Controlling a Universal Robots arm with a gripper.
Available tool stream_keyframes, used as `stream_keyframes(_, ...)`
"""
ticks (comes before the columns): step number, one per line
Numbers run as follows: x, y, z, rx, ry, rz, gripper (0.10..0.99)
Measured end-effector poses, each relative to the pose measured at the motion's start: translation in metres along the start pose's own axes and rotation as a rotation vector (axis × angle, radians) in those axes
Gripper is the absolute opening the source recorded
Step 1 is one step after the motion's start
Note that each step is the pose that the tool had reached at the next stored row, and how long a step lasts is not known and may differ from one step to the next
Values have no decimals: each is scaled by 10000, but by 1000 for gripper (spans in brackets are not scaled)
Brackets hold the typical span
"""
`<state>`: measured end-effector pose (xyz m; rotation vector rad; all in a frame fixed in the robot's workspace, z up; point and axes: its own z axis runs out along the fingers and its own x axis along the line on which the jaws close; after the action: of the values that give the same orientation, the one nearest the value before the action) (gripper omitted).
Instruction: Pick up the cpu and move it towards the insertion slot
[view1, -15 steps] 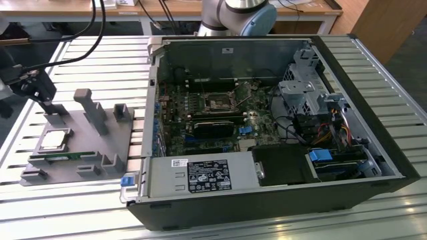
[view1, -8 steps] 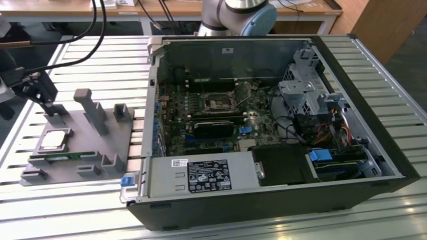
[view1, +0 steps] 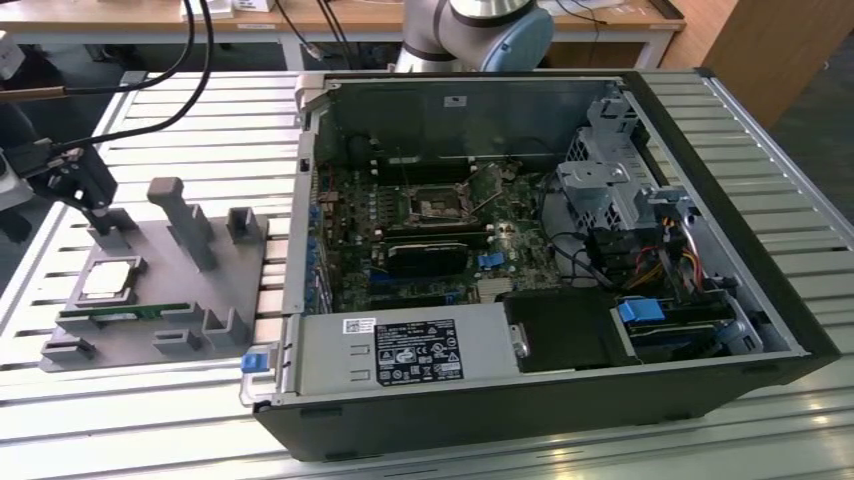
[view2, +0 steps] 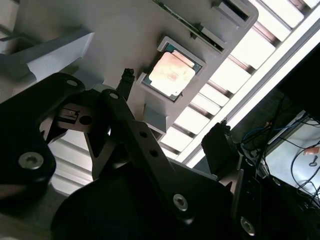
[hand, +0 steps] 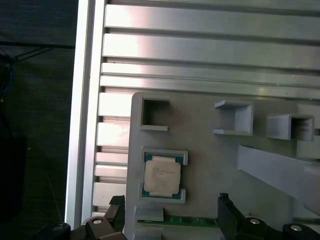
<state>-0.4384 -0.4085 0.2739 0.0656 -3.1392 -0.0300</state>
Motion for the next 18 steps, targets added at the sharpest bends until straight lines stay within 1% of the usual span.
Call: stream_keyframes(18, 0, -1, 69, 0, -1, 0, 824)
